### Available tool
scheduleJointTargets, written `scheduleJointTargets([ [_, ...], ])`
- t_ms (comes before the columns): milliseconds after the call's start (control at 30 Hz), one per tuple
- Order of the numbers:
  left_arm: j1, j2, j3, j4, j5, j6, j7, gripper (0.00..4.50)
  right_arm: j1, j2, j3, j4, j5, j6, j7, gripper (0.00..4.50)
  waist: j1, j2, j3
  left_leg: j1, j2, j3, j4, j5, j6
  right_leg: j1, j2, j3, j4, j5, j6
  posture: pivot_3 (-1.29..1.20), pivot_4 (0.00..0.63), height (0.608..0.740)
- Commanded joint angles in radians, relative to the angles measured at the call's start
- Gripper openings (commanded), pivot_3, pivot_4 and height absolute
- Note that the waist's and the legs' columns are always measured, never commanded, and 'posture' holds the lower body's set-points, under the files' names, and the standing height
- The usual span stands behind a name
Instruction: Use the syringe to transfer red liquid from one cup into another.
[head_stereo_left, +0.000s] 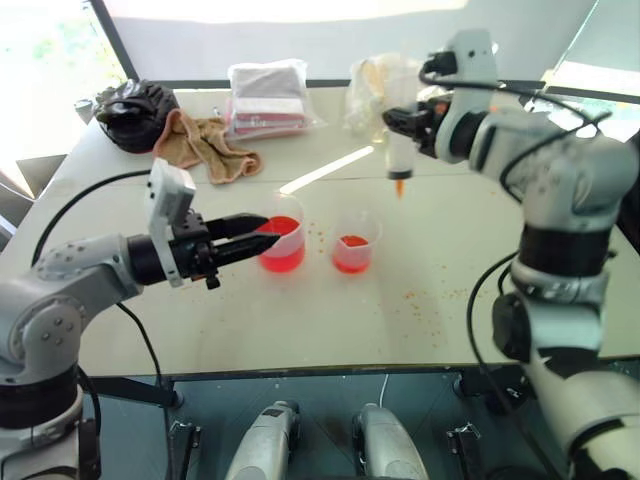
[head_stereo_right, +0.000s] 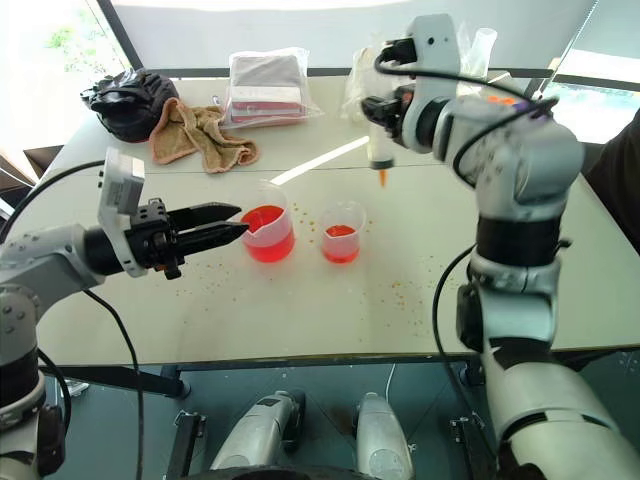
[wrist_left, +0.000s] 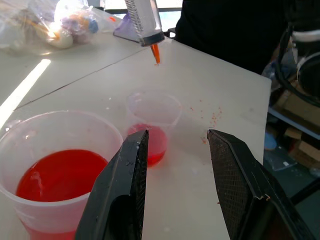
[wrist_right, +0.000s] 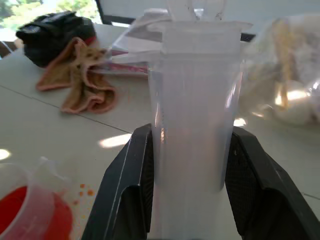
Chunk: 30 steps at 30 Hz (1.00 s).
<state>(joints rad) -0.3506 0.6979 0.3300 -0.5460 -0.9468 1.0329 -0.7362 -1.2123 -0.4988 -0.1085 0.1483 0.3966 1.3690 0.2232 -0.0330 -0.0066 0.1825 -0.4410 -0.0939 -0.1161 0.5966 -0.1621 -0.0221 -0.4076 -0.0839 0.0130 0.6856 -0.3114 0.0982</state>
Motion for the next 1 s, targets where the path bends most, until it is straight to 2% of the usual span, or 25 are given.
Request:
scheduleJointTargets([
  [33, 0.033, 0.019, 0.024, -0.054, -0.031, -0.035, 0.008, 1.98, -0.064, -0.032, 0.103, 0.188, -0.047, 0.113, 0.027, 1.38, -0.004, 0.000, 0.000, 0.000, 0.000, 0.001, 0.000, 0.000, 0.000, 0.000, 0.000, 0.000, 0.000, 0.000, 0.000, 0.00, 0.150, 0.736],
  [233, 0.082, 0.041, 0.030, -0.069, -0.041, -0.057, 0.033, 1.98, -0.055, -0.023, 0.217, 0.326, -0.084, 0.126, 0.085, 1.38, -0.012, 0.001, 0.000, 0.000, 0.001, 0.003, 0.000, -0.001, 0.001, -0.001, 0.001, 0.002, 0.000, 0.000, 0.000, 0.00, 0.150, 0.736],
  [433, 0.114, 0.072, 0.038, -0.080, -0.053, -0.070, 0.051, 1.98, -0.032, 0.047, 0.254, 0.419, -0.131, 0.078, 0.094, 1.38, -0.011, 0.001, 0.000, 0.000, 0.002, 0.003, 0.000, -0.001, 0.001, -0.001, 0.002, 0.002, 0.000, 0.000, 0.000, 0.00, 0.150, 0.736],
  [633, 0.132, 0.089, 0.041, -0.090, -0.074, -0.076, 0.077, 2.00, -0.020, 0.089, 0.273, 0.469, -0.164, 0.059, 0.107, 4.45, -0.009, 0.001, 0.000, 0.000, 0.001, 0.003, 0.000, -0.001, 0.001, -0.001, 0.002, 0.002, -0.001, 0.001, 0.000, 0.00, 0.150, 0.736],
  [833, 0.143, 0.111, 0.047, -0.089, -0.098, -0.082, 0.083, 2.00, -0.018, 0.077, 0.271, 0.433, -0.175, 0.047, 0.139, 4.45, -0.009, 0.001, 0.000, 0.000, 0.002, 0.003, 0.000, -0.001, 0.001, -0.001, 0.002, 0.002, -0.001, 0.001, 0.000, 0.00, 0.150, 0.736],
  [1000, 0.164, 0.141, 0.072, -0.088, -0.111, -0.082, 0.084, 2.00, 0.037, -0.023, 0.267, 0.198, -0.148, -0.024, 0.244, 4.45, -0.008, 0.001, 0.000, 0.000, 0.002, 0.003, 0.000, -0.001, 0.001, -0.002, 0.002, 0.002, -0.001, 0.001, 0.000, 0.00, 0.150, 0.736],
])
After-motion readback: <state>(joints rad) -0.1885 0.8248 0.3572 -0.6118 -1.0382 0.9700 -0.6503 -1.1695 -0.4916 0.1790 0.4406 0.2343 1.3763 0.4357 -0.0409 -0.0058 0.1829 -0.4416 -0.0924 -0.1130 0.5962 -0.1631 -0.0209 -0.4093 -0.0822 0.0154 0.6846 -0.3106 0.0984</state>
